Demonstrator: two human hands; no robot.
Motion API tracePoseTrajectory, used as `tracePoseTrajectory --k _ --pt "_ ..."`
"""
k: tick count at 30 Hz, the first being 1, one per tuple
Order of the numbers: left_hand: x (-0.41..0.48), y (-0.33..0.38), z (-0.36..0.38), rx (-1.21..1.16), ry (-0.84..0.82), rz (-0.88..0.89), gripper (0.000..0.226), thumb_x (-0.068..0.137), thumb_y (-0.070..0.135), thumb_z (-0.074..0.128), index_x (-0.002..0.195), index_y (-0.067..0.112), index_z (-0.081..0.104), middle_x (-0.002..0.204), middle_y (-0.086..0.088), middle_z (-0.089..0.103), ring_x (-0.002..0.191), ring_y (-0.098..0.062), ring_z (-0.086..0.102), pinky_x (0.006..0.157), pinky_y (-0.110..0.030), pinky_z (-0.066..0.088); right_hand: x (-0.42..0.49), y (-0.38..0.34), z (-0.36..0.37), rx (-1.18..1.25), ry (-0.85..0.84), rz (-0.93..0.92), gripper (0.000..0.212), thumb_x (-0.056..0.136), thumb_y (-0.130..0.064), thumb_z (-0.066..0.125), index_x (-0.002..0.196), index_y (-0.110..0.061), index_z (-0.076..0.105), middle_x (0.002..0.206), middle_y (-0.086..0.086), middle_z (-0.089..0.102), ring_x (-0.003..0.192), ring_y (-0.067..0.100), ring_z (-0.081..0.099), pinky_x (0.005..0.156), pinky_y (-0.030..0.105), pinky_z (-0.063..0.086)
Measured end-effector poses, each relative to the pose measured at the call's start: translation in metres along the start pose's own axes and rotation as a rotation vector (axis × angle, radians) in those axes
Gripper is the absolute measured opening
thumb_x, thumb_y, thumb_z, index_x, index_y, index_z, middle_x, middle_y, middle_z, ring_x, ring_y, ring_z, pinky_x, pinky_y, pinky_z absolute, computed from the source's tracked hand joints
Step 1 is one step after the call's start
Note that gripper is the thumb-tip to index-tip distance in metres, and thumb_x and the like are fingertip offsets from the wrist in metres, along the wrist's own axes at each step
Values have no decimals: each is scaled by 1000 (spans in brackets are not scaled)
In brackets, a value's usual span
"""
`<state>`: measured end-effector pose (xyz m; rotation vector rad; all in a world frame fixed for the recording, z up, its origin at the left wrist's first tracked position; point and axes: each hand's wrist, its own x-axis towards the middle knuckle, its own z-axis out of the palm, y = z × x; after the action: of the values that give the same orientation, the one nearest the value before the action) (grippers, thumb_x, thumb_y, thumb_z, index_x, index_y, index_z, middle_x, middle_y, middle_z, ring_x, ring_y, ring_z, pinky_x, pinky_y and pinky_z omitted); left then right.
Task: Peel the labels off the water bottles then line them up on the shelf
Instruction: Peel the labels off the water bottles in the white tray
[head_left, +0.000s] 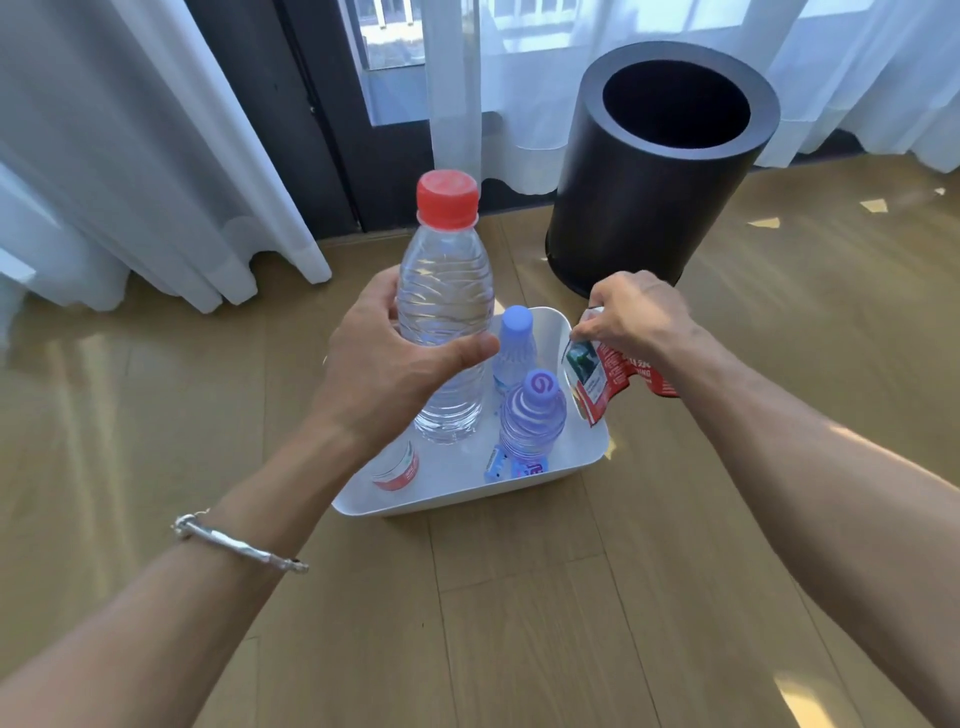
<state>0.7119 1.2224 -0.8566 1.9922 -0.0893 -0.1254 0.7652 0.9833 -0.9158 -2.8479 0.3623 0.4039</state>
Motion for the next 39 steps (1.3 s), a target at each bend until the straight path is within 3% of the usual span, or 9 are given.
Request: tracePoseTrajectory --k 6,13,19,23,27,30,32,35,39 --pt "-3 -4 1 40 12 -5 63 59 41 84 113 31 53 94 20 65 83 6 65 67 -8 51 -5 -12 4 -7 -81 31 37 74 -54 75 87 -20 66 73 -1 58 62 15 56 54 25 40" --pt "-9 -10 5 56 -38 -11 70 59 40 84 120 23 55 96 22 62 77 21 57 62 2 43 -9 -4 37 -107 -91 -17 35 77 -51 72 89 -20 61 88 2 65 74 21 62 62 27 44" --pt "-12 -14 6 73 -57 -22 72 62 37 85 125 24 54 107 14 65 92 5 61 73 -9 48 -9 -2 44 -160 -21 4 36 82 -51 66 98 -19 63 87 2 64 78 22 63 64 29 45" --pt "-15 -13 7 66 -61 -39 73 62 37 85 126 24 53 104 19 63 91 8 59 75 -11 47 -10 -4 52 -190 -8 -12 45 81 -62 61 89 -18 56 81 2 58 75 23 55 75 34 38" --pt "-18 -16 8 62 -67 -71 68 62 33 86 120 23 52 101 18 63 88 9 59 67 -7 47 -6 0 52 -230 120 -35 50 82 -60 61 107 -17 62 107 7 61 103 26 52 93 41 35" --pt "-20 -21 13 66 -80 -108 65 63 29 87 115 24 49 98 18 62 88 4 61 70 -7 48 -3 -2 51 -228 193 -66 48 88 -56 56 112 -16 63 112 9 60 105 27 49 90 40 38" --pt "-20 -28 17 77 -86 -147 65 62 31 88 114 24 49 100 15 63 93 -5 63 82 -23 52 -4 -12 44 -127 272 -133 42 93 -50 50 101 -11 66 95 10 58 93 27 51 76 38 40" --pt "-22 -37 25 108 -96 -196 64 62 34 86 113 23 48 103 10 65 98 -12 64 89 -38 51 -10 -38 19 358 328 -243 46 97 -40 46 74 -4 60 69 3 53 68 17 54 61 32 38" --pt "-30 -45 36 141 -116 -249 59 67 30 83 113 24 46 100 13 60 96 -14 58 79 -30 44 -36 -77 -26 753 -27 -443 56 97 -54 38 69 -14 65 53 -2 53 46 5 47 60 27 44"
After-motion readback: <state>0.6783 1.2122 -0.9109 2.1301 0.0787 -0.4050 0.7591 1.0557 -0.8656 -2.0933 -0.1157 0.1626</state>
